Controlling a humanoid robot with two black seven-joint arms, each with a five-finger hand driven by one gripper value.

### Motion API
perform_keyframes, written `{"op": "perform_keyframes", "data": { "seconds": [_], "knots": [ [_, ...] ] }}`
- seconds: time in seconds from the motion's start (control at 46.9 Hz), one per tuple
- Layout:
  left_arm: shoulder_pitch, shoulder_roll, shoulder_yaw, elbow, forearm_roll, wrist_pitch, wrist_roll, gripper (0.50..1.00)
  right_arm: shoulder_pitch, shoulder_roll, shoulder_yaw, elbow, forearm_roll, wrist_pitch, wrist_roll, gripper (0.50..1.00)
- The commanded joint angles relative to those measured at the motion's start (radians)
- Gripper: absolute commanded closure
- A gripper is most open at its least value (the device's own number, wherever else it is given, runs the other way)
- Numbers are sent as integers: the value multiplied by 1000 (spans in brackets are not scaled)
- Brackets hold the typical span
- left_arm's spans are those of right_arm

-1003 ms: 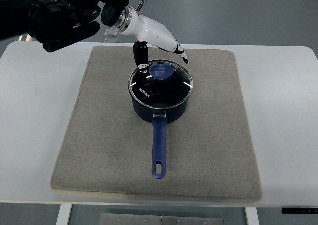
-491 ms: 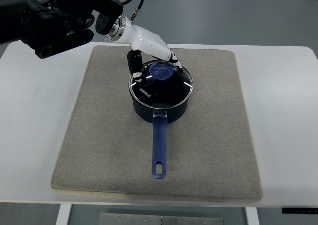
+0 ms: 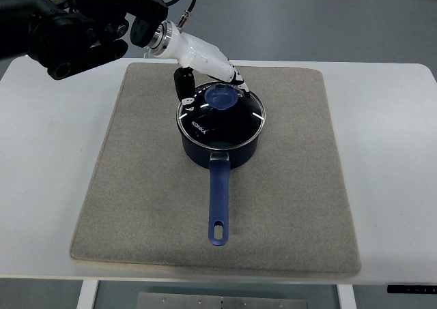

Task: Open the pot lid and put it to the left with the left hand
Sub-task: 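Lower the left hand onto the blue lid knob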

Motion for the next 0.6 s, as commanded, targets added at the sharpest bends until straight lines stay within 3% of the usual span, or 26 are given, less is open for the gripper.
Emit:
{"op": "perform_keyframes", "data": {
  "seconds": [0.0,0.576],
  "knots": [
    [3,0,2,1,2,0,0,521,0,0,0,0,-1,0,-1,585],
    [14,-1,-6,7,-12,10,0,519,0,0,0,0,0,0,0,585]
  ]
}}
